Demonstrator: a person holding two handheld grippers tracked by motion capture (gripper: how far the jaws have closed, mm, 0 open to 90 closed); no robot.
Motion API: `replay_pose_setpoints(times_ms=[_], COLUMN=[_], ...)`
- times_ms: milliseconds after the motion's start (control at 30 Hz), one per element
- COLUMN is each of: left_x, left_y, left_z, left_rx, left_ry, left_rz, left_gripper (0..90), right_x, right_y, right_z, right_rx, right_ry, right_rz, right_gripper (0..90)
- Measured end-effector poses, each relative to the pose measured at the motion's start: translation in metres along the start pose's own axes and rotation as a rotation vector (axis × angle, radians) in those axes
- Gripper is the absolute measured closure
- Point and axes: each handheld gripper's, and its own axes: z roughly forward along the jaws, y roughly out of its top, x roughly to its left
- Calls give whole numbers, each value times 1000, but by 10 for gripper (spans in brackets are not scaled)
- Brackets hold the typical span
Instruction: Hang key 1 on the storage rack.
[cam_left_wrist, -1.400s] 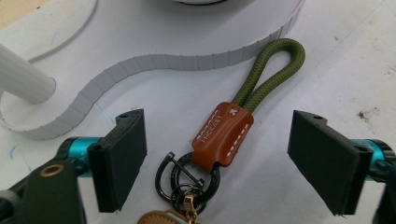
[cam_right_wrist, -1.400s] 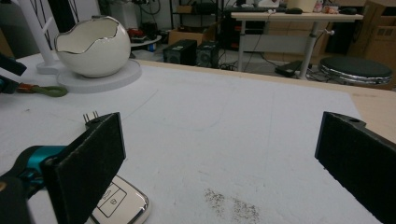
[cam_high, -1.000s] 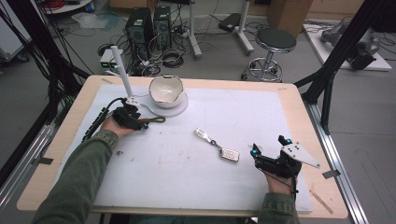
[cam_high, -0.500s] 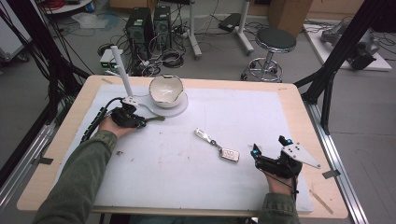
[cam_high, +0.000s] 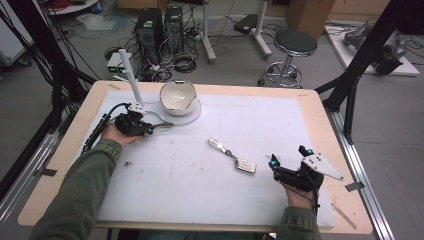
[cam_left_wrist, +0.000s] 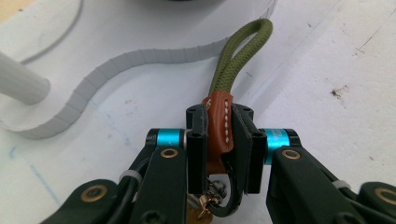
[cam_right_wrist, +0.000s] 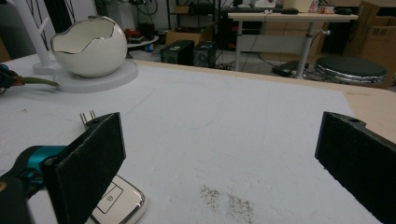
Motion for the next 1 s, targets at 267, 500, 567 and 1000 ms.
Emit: replay_pose_setpoints(times_ms=[267,500,567,1000], left_x=[2,7,8,16], left_y=[0,-1,-2,2], left_z=[-24,-43,-47,-74], left_rx=[-50,-88,-94,-131], left_ry=[30,50,54,98], left_rz=[6,-7,-7,1], left_gripper=[768,770,770,770], right_x=[0,0,1,1], right_y=[0,0,0,0], right_z=[0,1,1,1], right_rx=[-1,-1,-2,-2], right_ry=[1,2,2,1], right_rz=[2,-1,5,3], right_gripper=[5,5,5,5])
